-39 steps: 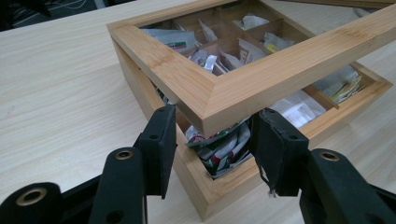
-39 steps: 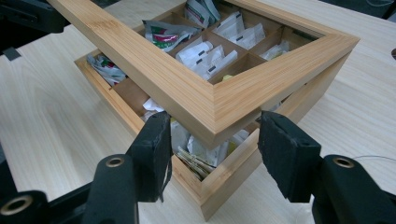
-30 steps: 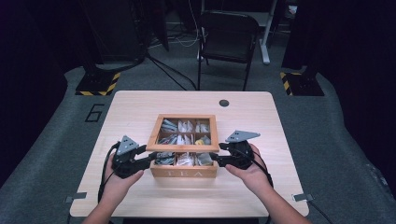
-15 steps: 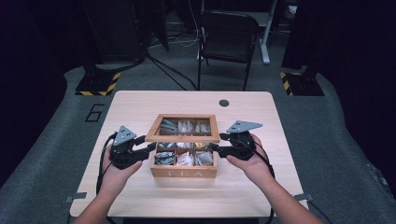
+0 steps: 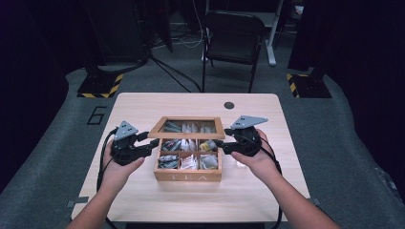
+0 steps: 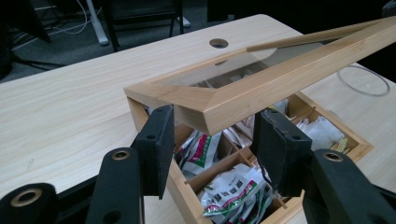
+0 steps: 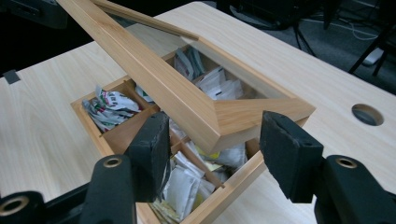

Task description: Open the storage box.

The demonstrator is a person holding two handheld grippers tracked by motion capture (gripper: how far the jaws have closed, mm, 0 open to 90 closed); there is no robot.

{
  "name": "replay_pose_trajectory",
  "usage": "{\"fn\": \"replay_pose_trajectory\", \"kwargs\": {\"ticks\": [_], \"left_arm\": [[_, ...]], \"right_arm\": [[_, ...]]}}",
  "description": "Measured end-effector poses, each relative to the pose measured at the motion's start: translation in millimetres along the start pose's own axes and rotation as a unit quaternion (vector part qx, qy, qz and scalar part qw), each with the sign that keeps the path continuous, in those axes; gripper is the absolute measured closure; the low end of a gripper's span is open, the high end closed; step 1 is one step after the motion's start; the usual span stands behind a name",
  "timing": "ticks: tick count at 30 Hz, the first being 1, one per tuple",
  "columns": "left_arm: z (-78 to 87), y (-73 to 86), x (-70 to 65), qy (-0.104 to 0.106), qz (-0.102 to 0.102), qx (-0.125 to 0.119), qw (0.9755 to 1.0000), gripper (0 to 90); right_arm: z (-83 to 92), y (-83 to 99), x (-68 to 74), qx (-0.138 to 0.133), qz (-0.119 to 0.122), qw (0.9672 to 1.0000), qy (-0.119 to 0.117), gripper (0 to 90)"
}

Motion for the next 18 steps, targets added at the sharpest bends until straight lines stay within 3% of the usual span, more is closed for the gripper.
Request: {"fn": "replay_pose_trajectory", "kwargs": {"ticks": [5,9,18], "left_arm": [[0.8,-10.5,0.9,0.01,-0.006,-0.004,0.9999,49.3],[0.4,-17.1,2.4,0.014,-0.003,-0.002,0.9999,49.3],[-1.9,-36.2,3.4,0.01,-0.004,-0.016,0.9998,50.0]], "right_arm": [[-0.5,-8.1,-4.8,-0.004,0.006,1.0,0.003,43.5],[-2.7,-13.3,-9.1,-0.002,0.025,0.9997,0.009,43.4],[-7.8,-19.8,-22.1,-0.002,0.044,0.9987,0.024,44.7]]}}
Point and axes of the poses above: each handheld gripper's, and its own axes: z roughly backward along the jaws, y roughly out of its underside, x roughly to its left, the point moved 9 cm from there along -z, roughly forward along the jaws, and after that the axes turned 12 degrees about z, right-handed, at the moved point
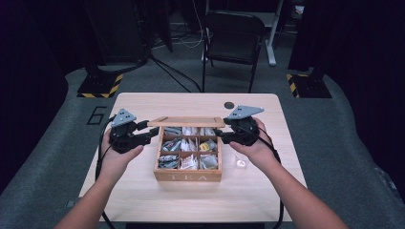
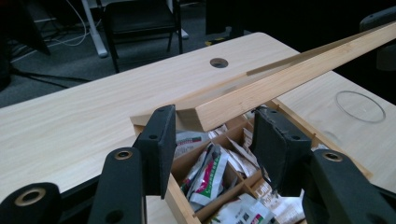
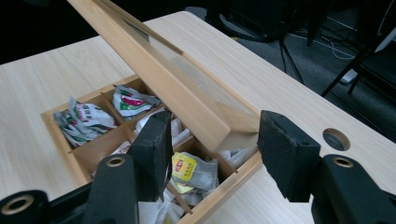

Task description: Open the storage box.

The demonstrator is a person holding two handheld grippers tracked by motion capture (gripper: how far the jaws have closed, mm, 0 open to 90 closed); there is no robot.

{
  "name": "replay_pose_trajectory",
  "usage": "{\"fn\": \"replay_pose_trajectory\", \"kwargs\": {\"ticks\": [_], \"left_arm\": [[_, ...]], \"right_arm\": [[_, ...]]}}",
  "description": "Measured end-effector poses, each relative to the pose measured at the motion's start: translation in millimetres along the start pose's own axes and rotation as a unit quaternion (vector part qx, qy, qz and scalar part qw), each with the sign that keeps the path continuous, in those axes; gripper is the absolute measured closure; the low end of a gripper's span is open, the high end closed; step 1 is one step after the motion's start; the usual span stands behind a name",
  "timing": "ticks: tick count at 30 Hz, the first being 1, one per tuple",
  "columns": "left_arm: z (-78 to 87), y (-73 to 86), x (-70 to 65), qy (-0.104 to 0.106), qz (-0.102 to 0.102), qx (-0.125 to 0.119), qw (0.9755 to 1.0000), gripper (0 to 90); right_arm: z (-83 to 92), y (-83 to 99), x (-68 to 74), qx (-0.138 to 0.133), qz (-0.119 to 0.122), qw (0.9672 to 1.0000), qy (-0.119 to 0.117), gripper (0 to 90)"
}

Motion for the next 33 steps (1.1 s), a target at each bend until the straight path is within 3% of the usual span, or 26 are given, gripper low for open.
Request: {"fn": "replay_pose_trajectory", "kwargs": {"ticks": [5,12,14,18,26,33], "left_arm": [[-1.8,-5.5,1.2,0.002,0.003,-0.001,1.0,49.7],[-5.3,-10.7,2.8,0.0,-0.001,-0.001,1.0,49.4],[-5.7,-12.0,2.9,-0.002,-0.003,-0.004,1.0,49.3],[-5.9,-14.9,1.4,-0.008,-0.022,-0.01,0.9997,49.0],[-14.7,-13.5,6.3,-0.014,-0.013,-0.01,0.9998,47.0],[-29.0,-12.8,15.8,-0.033,-0.01,-0.003,0.9994,49.5]], "right_arm": [[-2.9,2.1,-7.1,0.0,-0.019,0.9998,-0.002,49.7],[-2.3,-1.8,-16.1,-0.007,-0.027,0.9996,-0.006,57.3],[-2.2,-2.5,-17.4,-0.003,-0.038,0.9992,-0.012,57.5],[-2.7,-4.3,-20.8,-0.001,-0.037,0.9991,-0.023,57.5],[-3.9,-9.1,-26.5,0.002,-0.047,0.9984,-0.03,57.6],[-4.6,-12.8,-31.0,0.005,-0.055,0.998,-0.031,57.9]]}}
Point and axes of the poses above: each handheld gripper's, and its own axes: z roughly backward along the jaws, y roughly out of its underside, x roughly to its left, the point moved 9 cm from there along -z, roughly forward along the jaws, and after that the axes turned 12 degrees about z, right-handed, at the moved point
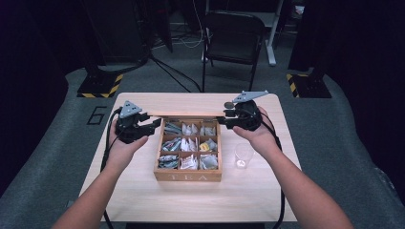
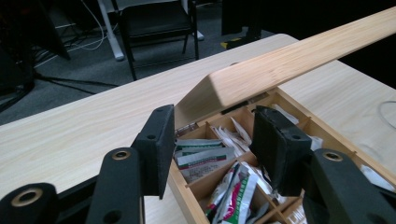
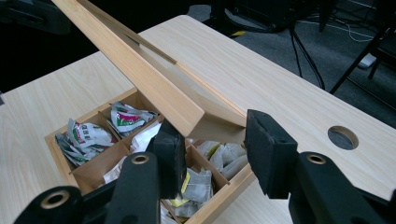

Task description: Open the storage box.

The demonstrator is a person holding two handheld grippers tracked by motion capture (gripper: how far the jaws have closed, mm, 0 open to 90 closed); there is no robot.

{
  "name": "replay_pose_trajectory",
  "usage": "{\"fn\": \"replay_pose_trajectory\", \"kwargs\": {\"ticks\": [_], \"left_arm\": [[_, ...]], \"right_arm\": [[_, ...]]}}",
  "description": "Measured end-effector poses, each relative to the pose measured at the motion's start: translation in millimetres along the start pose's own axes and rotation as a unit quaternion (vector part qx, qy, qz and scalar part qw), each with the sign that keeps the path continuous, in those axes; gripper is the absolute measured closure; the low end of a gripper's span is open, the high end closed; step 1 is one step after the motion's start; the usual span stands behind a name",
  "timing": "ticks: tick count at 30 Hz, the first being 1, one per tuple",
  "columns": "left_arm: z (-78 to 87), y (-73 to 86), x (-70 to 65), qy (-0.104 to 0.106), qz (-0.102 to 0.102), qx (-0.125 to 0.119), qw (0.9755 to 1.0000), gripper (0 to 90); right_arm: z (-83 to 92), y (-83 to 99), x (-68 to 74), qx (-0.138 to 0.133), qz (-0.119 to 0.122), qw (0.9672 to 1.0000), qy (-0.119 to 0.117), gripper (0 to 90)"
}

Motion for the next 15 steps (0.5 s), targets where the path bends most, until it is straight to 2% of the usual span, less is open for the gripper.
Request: {"fn": "replay_pose_trajectory", "kwargs": {"ticks": [5,7,8,11,12,15], "left_arm": [[-12.0,0.6,7.0,-0.009,0.004,0.008,0.9999,53.2],[-13.8,0.3,8.0,-0.009,0.007,0.007,0.9999,54.8],[-16.7,-1.4,10.7,-0.014,0.009,0.002,0.9999,55.1],[-18.7,-4.6,12.3,-0.009,0.013,-0.005,0.9999,58.8],[-19.1,-5.2,12.1,-0.007,0.013,-0.006,0.9999,60.0],[-20.3,-6.9,12.7,-0.01,0.01,-0.009,0.9999,61.4]], "right_arm": [[-0.9,-3.2,-4.0,-0.003,-0.011,0.9999,-0.003,57.8],[-1.2,-4.0,-5.3,-0.003,-0.008,1.0,-0.004,57.8],[-1.1,-4.4,-5.2,-0.001,-0.01,0.9999,-0.004,57.8],[-1.2,-5.7,-6.6,-0.001,-0.005,1.0,-0.002,58.1],[-1.3,-6.2,-6.6,-0.001,-0.01,0.9999,-0.001,58.2],[-1.9,-8.4,-9.2,-0.004,-0.005,1.0,0.003,58.5]]}}
Point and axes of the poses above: each handheld gripper's, and its own axes: z roughly backward along the jaws, y roughly out of its underside, x roughly to its left, the point moved 9 cm from there along -z, roughly forward along the jaws, and after that the axes turned 12 degrees about z, right-handed, at the moved point
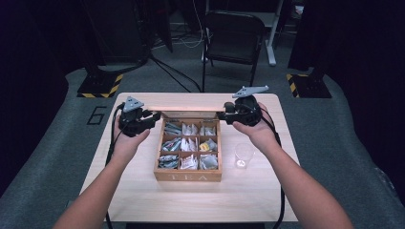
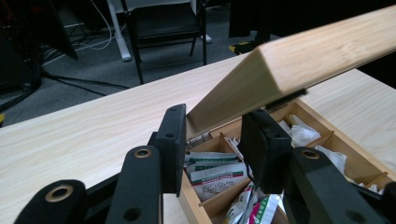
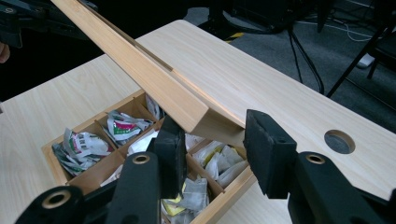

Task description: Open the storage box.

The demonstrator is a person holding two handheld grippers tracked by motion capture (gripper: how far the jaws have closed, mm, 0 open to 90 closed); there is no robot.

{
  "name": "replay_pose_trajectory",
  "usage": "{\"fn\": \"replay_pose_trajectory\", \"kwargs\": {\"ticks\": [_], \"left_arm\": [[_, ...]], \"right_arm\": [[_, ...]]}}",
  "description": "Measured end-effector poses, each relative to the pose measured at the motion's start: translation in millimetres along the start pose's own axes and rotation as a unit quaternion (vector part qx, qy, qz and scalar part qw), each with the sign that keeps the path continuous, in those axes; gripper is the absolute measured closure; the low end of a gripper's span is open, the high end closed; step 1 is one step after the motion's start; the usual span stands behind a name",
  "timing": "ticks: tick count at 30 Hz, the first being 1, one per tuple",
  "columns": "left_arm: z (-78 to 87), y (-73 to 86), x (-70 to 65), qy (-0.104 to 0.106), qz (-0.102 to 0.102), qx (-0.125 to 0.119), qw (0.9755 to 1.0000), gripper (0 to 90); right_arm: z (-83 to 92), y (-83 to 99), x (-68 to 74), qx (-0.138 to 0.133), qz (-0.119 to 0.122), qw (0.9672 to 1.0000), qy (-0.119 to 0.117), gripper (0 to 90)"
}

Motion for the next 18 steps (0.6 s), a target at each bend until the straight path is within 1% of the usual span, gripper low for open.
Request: {"fn": "replay_pose_trajectory", "kwargs": {"ticks": [1,2,5,6,7,10,12,13,14,16,18], "left_arm": [[-0.4,-0.8,0.3,0.0,0.002,-0.001,1.0,61.5],[-0.5,-1.3,0.6,0.001,0.002,0.001,1.0,61.5],[-1.8,-3.8,1.0,0.0,-0.002,0.001,1.0,62.0],[-2.3,-4.6,1.2,0.0,-0.002,0.002,1.0,62.1],[-2.8,-5.7,1.4,0.0,-0.002,0.002,1.0,62.1],[-3.8,-8.1,2.4,0.001,-0.003,0.005,1.0,62.1],[-4.1,-8.8,2.8,0.002,-0.004,0.007,1.0,62.2],[-5.1,-10.6,3.6,0.003,-0.005,0.007,1.0,62.1],[-5.1,-10.6,3.6,0.003,-0.005,0.007,1.0,62.1],[-6.4,-12.2,4.2,0.004,-0.001,0.005,1.0,62.2],[-7.8,-14.9,5.1,0.006,-0.001,0.008,0.9999,62.1]], "right_arm": [[0.1,-0.3,0.0,0.001,-0.004,1.0,0.001,58.6],[-0.1,-0.9,-0.7,-0.001,-0.003,1.0,0.002,58.6],[-0.5,-1.8,-2.8,-0.004,-0.001,1.0,0.005,58.7],[-0.7,-2.2,-3.1,-0.006,-0.004,1.0,0.006,58.5],[-1.1,-2.8,-4.0,-0.01,0.0,0.9999,0.008,57.8],[-2.0,-4.1,-6.9,-0.018,0.004,0.9995,0.025,52.8],[-2.4,-4.3,-8.1,-0.02,0.004,0.9994,0.029,51.9],[-3.5,-3.6,-11.0,-0.019,0.006,0.9993,0.033,50.6],[-4.6,-3.2,-11.5,-0.018,0.001,0.9993,0.033,50.6],[-6.0,-2.2,-13.2,-0.015,0.003,0.9993,0.034,50.3],[-11.6,0.2,-16.3,-0.015,-0.006,0.9992,0.038,50.2]]}}
Point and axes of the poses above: each handheld gripper's, and its own axes: z roughly backward along the jaws, y roughly out of its underside, x roughly to its left, the point moved 9 cm from there along -z, roughly forward along the jaws, and after that the axes turned 12 degrees about z, right-handed, at the moved point
